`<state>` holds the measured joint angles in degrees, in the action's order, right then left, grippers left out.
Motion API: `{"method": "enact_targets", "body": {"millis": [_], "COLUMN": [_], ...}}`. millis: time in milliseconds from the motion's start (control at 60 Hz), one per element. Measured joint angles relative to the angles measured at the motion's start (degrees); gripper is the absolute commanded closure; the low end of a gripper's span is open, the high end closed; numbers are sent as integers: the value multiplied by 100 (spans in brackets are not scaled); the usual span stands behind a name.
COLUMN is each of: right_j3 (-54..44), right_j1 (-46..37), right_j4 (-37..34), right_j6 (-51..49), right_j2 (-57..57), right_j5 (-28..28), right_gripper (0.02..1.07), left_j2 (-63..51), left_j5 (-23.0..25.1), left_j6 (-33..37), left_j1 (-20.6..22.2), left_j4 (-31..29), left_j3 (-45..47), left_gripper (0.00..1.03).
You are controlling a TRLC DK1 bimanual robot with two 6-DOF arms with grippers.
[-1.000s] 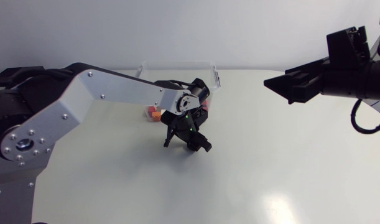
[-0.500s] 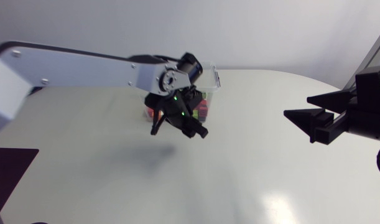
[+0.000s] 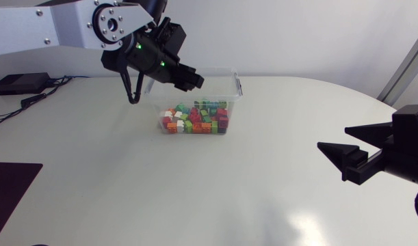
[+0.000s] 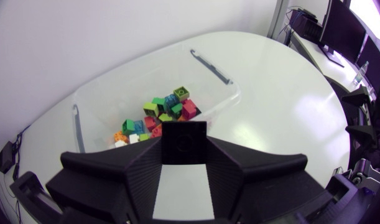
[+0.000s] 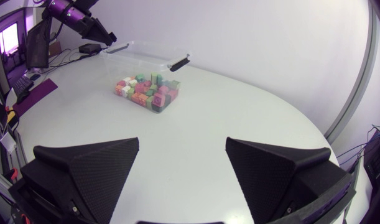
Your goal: Place the duplo bricks in the container
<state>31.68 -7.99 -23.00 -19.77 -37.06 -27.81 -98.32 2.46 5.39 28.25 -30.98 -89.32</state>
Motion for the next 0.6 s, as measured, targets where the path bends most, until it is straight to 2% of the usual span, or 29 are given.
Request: {"method": "enact_targets", "body": {"millis": [150, 300, 467, 500, 550, 567, 583, 600], "right_j3": [-59, -166, -466, -509, -535, -542, -546, -560], "right_j1": [0, 57, 245, 267, 280, 280, 280, 280], "right_j4": [46, 136, 236, 238, 238, 238, 238, 238], "right_j6": [15, 116, 184, 197, 197, 197, 199, 197], "right_j2": [79, 210, 767, 898, 1049, 1088, 1145, 1202], "right_j5": [144, 485, 909, 973, 1001, 1010, 1021, 1038], "right_gripper": [7, 6, 6, 6, 6, 6, 6, 6], "left_j2": [-129, -570, -1036, -1152, -1298, -1340, -1405, -1440], "left_j5": [0, -2, -57, -87, -153, -160, -175, -177], "left_j6": [42, 42, 42, 42, 44, 44, 44, 63], "left_j1": [-234, -549, -695, -710, -721, -721, -723, -726], "left_j4": [442, 745, 1272, 1349, 1449, 1469, 1506, 1519], "left_j3": [-339, -866, -1019, -1080, -1152, -1169, -1200, -1215], "left_gripper": [70, 69, 65, 62, 43, 31, 27, 19]}}
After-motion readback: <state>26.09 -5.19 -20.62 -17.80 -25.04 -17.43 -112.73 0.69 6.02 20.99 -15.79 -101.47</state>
